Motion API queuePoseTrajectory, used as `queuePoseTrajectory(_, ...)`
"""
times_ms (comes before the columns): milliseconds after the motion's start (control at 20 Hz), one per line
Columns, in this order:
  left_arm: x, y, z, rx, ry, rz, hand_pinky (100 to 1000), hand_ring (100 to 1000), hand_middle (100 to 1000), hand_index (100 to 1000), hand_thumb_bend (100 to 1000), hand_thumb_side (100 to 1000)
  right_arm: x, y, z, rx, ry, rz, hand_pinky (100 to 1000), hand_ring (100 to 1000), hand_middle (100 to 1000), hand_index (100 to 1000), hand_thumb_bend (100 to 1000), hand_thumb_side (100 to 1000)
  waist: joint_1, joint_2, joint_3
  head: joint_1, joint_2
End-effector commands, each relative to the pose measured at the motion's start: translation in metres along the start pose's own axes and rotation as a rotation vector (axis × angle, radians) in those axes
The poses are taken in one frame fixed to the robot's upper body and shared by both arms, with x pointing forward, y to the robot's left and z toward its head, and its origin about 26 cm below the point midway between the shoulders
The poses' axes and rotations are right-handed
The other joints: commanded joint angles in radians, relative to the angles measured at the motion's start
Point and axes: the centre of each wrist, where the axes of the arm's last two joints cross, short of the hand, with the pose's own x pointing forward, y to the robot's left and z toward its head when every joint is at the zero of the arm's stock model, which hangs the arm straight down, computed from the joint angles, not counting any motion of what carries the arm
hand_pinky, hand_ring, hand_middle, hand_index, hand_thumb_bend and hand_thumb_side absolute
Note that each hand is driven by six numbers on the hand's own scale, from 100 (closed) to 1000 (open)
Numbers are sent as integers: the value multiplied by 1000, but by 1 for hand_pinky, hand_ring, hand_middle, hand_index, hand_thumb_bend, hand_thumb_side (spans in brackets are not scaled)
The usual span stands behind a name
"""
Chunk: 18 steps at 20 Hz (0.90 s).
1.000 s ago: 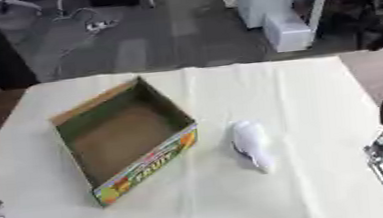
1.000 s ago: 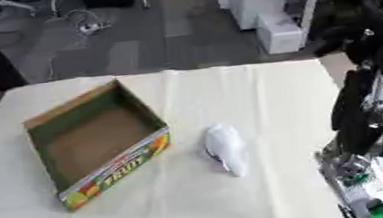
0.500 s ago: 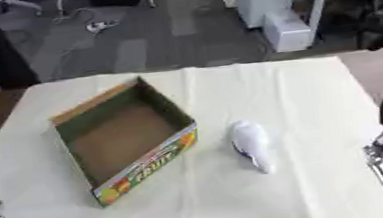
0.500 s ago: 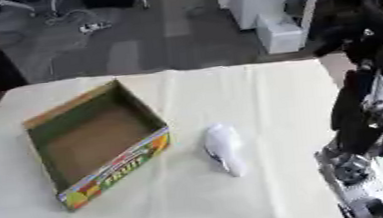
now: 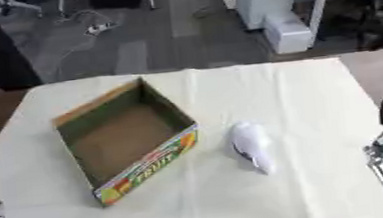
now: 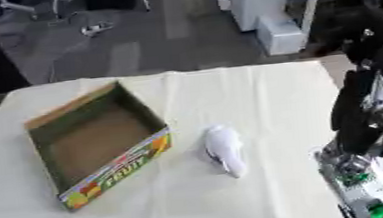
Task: Pick up objects on the table and place them in the box.
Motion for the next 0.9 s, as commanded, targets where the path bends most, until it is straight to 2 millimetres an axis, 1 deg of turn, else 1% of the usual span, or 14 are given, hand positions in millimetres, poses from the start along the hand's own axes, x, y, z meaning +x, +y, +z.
queuePoseTrajectory(50, 3, 6, -11, -2, -39, -21, 689, 651, 783, 836, 234, 734, 2, -6, -3, -40, -36, -5, 473, 576, 654, 794, 100, 977, -3, -11, 5, 6, 9)
queuePoseTrajectory(200, 3, 7, -11, 3, -37, -29, 688, 651, 783, 837, 234, 734, 1, -16, -1, 48, 38, 87, 528, 613, 679, 807, 100, 1000, -7, -13, 8, -2, 28)
queuePoseTrajectory(300, 3, 7, -11, 4, -36, -31, 689, 652, 783, 836, 235, 734, 1, -25, -2, 140, 79, 169, 570, 635, 699, 817, 100, 1000, -9, -17, 9, -9, 50)
queuePoseTrajectory(400, 3, 7, -10, 3, -35, -33, 689, 652, 783, 836, 235, 734, 0, -32, -7, 231, 113, 242, 589, 648, 708, 822, 102, 1000, -10, -19, 12, -10, 54)
queuePoseTrajectory(450, 3, 8, -10, 3, -34, -35, 688, 651, 782, 836, 234, 734, 0, -35, -10, 285, 125, 277, 603, 659, 725, 833, 211, 987, -10, -20, 13, -9, 53)
queuePoseTrajectory(550, 3, 8, -9, 1, -30, -38, 687, 650, 783, 836, 234, 735, 0, -41, -17, 393, 140, 356, 604, 663, 740, 844, 292, 965, -10, -21, 14, -9, 53)
queuePoseTrajectory(600, 3, 8, -8, -1, -28, -39, 687, 650, 783, 836, 233, 735, 0, -44, -21, 439, 147, 392, 605, 664, 741, 845, 297, 965, -10, -22, 14, -10, 53)
queuePoseTrajectory(650, 3, 8, -8, -3, -28, -40, 687, 650, 782, 836, 233, 735, 0, -49, -24, 497, 153, 437, 614, 677, 758, 856, 326, 971, -11, -22, 14, -12, 55)
queuePoseTrajectory(700, 3, 8, -8, -3, -27, -40, 687, 650, 782, 836, 234, 735, 0, -52, -27, 543, 160, 476, 618, 682, 763, 860, 329, 979, -11, -22, 14, -13, 56)
queuePoseTrajectory(800, 3, 8, -8, -3, -27, -42, 686, 650, 782, 837, 234, 735, -5, -59, -31, 630, 174, 550, 644, 707, 785, 877, 336, 1000, -11, -22, 15, -13, 57)
queuePoseTrajectory(850, 3, 8, -8, -4, -26, -42, 685, 649, 782, 837, 233, 736, -9, -62, -32, 670, 185, 582, 677, 732, 803, 890, 344, 1000, -12, -21, 17, -12, 57)
queuePoseTrajectory(900, 3, 8, -8, -4, -26, -43, 685, 649, 782, 837, 233, 736, -13, -64, -33, 704, 194, 606, 685, 738, 807, 892, 346, 1000, -12, -20, 17, -11, 58)
